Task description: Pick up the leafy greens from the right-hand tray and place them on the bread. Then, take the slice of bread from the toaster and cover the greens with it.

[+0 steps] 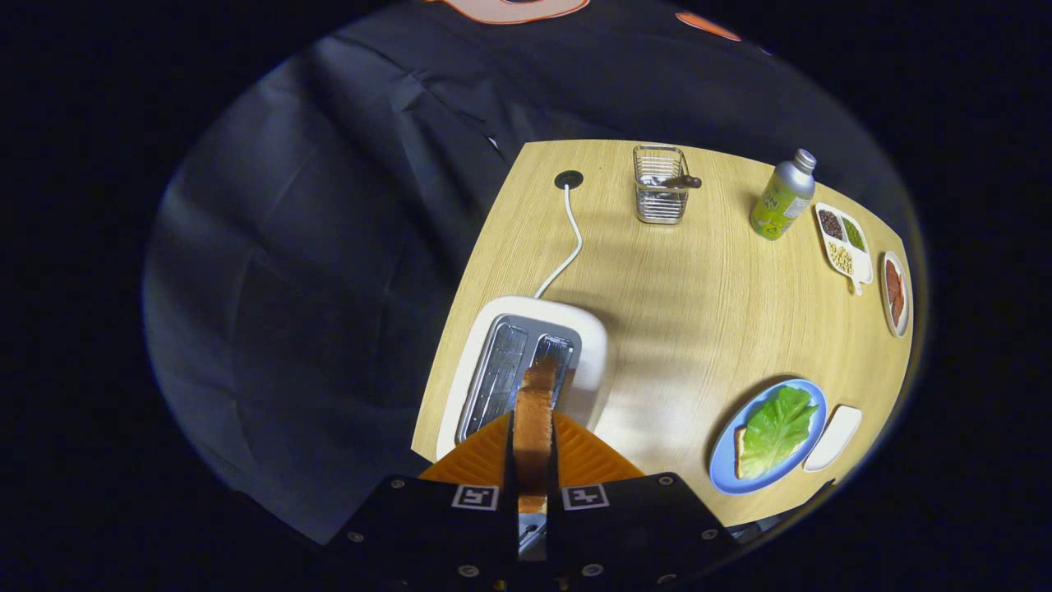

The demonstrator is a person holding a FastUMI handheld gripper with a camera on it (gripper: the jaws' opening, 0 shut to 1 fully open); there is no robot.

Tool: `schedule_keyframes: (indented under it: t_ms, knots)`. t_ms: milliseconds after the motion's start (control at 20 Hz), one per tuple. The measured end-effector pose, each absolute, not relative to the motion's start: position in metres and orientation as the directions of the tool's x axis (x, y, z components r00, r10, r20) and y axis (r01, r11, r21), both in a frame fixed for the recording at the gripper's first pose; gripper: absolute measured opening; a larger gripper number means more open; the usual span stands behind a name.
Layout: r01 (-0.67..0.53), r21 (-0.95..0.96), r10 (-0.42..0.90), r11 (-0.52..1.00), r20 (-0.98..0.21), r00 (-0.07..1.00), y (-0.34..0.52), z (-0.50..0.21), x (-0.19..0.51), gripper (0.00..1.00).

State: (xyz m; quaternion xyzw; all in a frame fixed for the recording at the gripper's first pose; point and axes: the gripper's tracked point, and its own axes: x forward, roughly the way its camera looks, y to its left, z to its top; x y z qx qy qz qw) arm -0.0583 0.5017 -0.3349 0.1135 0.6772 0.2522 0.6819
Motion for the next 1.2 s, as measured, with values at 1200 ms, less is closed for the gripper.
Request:
schedule_keyframes:
  t_ms: [1200]
  knots:
    - [0.084,0.772,0.753,0.630,-0.633,0.181,0.289,-0.327,-0.071,0.14]
